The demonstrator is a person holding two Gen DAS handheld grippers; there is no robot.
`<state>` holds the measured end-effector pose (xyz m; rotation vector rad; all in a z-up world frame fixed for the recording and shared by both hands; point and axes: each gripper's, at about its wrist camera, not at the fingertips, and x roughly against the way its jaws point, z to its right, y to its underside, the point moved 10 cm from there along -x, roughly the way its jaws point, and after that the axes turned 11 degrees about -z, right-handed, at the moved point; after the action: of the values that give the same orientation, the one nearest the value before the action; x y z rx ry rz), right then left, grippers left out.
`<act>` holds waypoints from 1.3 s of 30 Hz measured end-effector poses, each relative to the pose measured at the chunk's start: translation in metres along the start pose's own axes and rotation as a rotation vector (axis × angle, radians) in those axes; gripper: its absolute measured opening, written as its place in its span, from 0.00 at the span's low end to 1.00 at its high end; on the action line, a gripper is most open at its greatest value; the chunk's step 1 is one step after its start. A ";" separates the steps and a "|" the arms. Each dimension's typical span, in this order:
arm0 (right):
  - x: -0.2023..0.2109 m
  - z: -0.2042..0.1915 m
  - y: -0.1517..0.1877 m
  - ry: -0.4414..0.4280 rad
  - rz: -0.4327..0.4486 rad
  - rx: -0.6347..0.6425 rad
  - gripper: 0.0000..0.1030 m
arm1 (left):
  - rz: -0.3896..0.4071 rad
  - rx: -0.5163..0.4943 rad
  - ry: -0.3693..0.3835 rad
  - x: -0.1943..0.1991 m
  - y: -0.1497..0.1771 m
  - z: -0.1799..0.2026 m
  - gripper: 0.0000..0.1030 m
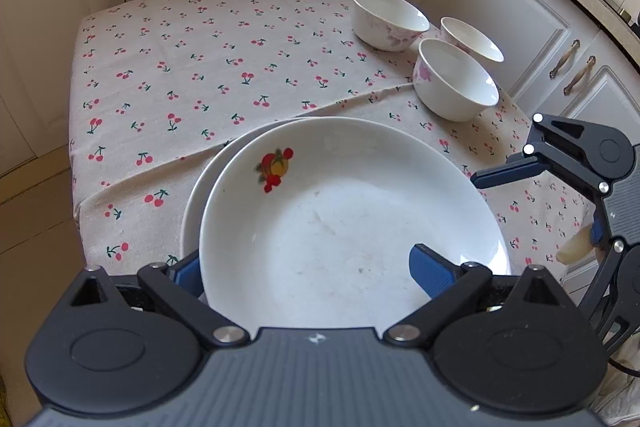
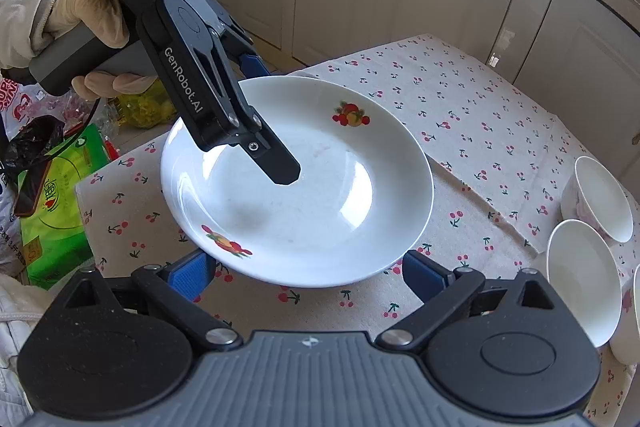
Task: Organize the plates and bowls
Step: 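Lower the cherry-decal plate onto the plate stack and open the left tool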
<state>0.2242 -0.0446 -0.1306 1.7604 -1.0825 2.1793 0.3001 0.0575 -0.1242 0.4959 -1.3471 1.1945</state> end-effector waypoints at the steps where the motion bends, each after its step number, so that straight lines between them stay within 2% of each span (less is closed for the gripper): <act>1: 0.000 -0.001 0.000 0.004 0.000 0.004 0.99 | 0.001 0.002 0.003 0.001 0.000 0.000 0.96; 20: 0.009 -0.001 0.003 0.046 0.011 -0.009 1.00 | 0.014 0.075 0.046 0.015 0.007 -0.005 0.96; 27: 0.019 0.011 0.006 0.070 0.055 -0.089 1.00 | 0.029 0.081 0.030 0.020 0.011 -0.004 0.97; 30: 0.024 0.018 0.013 0.105 0.081 -0.141 1.00 | 0.036 0.069 0.008 0.019 0.012 -0.003 0.97; 37: 0.040 0.035 0.037 0.265 0.150 -0.270 1.00 | 0.061 0.069 -0.045 0.019 0.014 -0.001 0.97; 39: 0.046 0.037 0.044 0.273 0.169 -0.313 1.00 | 0.061 0.074 -0.051 0.020 0.014 0.000 0.97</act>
<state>0.2172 -0.1140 -0.1069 1.2413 -1.4467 2.1166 0.2840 0.0705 -0.1115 0.5443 -1.3740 1.2926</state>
